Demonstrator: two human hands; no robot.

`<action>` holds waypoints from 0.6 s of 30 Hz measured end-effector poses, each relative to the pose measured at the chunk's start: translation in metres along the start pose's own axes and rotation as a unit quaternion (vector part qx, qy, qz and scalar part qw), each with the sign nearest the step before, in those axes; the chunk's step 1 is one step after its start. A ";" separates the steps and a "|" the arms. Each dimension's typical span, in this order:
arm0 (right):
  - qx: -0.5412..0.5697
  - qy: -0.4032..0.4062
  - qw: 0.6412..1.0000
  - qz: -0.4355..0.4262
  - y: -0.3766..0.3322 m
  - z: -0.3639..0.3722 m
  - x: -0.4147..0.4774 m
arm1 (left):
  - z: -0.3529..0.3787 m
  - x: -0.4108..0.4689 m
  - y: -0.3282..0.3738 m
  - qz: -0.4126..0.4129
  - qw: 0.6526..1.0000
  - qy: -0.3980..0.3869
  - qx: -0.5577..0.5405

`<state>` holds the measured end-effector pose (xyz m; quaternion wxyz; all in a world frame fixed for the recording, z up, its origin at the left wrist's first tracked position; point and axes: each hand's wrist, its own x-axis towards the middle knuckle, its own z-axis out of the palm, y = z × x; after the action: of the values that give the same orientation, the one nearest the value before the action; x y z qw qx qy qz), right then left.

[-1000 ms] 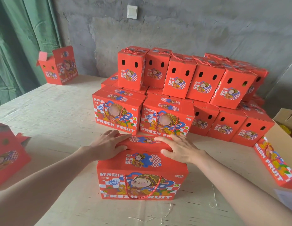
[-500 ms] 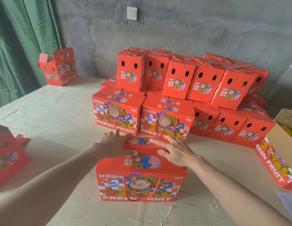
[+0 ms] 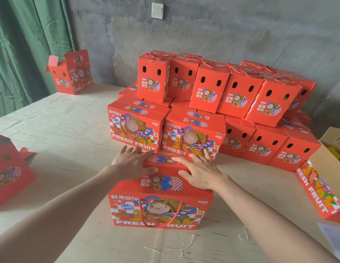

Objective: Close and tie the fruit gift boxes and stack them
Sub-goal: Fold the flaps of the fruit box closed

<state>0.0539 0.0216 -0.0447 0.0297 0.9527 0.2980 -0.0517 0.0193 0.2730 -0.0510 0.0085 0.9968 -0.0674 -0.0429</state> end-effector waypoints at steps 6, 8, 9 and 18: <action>0.028 0.002 0.999 -0.022 -0.017 0.003 0.006 | 0.004 -0.001 -0.003 0.033 0.999 0.022 0.000; 0.023 0.003 0.999 -0.031 -0.013 0.004 0.004 | 0.004 0.000 -0.007 0.051 0.999 0.016 0.010; 0.023 0.004 0.999 -0.034 -0.011 0.004 0.005 | 0.002 0.001 -0.010 0.064 0.998 0.007 0.017; 0.019 -0.007 0.999 -0.048 -0.009 0.000 0.005 | -0.012 -0.001 -0.034 0.166 0.983 -0.070 0.030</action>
<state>0.0528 0.0319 -0.0455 0.0111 0.9373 0.3423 -0.0652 0.0243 0.3065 -0.0396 -0.0192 0.9662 -0.2334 -0.1081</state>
